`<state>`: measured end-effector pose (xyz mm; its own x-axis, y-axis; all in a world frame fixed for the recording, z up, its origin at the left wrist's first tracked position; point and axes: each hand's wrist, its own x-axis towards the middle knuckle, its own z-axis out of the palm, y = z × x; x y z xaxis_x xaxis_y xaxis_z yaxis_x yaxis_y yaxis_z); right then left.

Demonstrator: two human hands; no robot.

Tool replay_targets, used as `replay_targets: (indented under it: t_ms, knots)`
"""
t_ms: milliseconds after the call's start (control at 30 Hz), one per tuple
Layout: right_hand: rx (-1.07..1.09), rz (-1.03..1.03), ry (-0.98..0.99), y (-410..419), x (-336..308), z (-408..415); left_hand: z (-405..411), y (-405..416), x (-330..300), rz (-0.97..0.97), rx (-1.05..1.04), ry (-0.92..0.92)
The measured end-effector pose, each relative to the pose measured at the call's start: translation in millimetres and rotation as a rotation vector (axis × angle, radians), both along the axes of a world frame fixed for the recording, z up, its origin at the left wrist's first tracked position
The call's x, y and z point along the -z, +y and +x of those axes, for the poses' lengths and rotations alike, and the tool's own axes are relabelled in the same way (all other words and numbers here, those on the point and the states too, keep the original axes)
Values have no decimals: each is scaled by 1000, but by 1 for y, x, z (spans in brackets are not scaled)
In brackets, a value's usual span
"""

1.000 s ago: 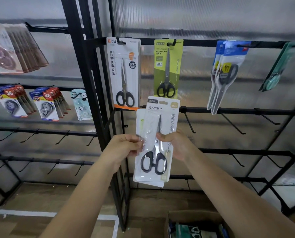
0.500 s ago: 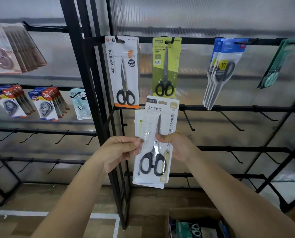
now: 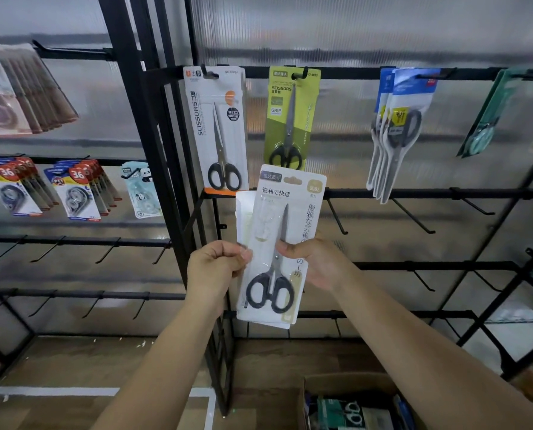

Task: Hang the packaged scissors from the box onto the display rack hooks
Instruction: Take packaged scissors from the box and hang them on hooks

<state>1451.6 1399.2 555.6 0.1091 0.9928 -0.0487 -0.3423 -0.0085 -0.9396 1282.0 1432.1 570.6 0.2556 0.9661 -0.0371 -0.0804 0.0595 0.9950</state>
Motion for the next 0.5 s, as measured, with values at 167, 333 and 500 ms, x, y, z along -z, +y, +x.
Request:
replay_targets:
  t_ms: [167, 333, 500]
  knots:
    - [-59, 19, -71, -3, -6, 8, -3, -2, -5, 129, 30, 32]
    - [-70, 66, 21, -6, -6, 13, 0, -4, -13, 249, 73, 93]
    - [-41, 98, 43, -3, -10, 14, -2, -4, -22, 214, 192, 89]
